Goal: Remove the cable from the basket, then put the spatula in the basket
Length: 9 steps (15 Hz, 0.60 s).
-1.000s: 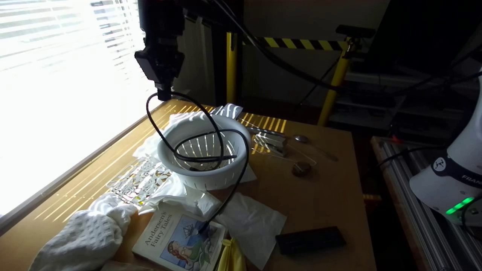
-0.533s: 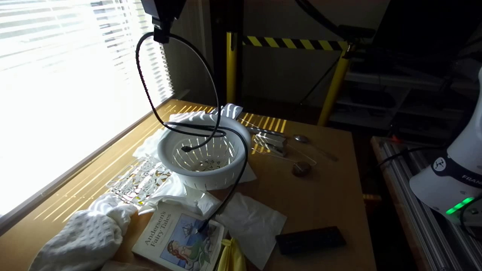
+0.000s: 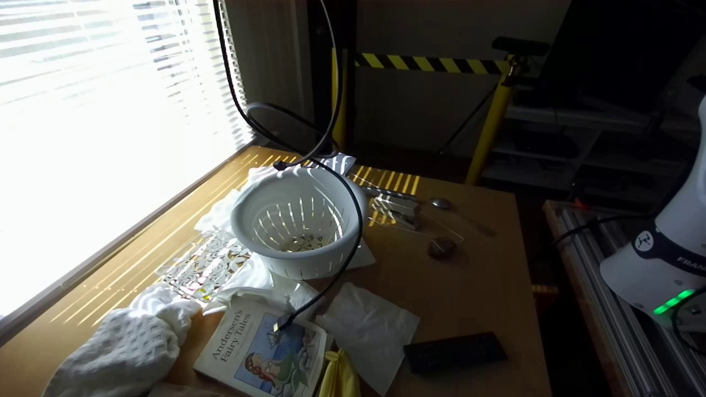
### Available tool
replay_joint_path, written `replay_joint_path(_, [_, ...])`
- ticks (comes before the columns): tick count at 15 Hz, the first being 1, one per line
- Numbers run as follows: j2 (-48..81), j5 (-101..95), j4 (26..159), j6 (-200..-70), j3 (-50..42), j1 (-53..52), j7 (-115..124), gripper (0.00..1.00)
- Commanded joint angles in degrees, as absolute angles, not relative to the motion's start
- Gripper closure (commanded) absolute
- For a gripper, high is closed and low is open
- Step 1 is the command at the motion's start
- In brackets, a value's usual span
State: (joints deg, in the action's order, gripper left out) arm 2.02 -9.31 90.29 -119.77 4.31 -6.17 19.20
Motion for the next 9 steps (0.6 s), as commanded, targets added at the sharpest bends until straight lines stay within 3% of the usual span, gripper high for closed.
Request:
replay_joint_path(1, [-8.55,-16.34,102.98,-121.01,6.75,-7.87,25.60,0.98])
replay_joint_path(9, [-22.44,-13.57,122.77,-126.54,15.27,-9.87,28.27,0.98])
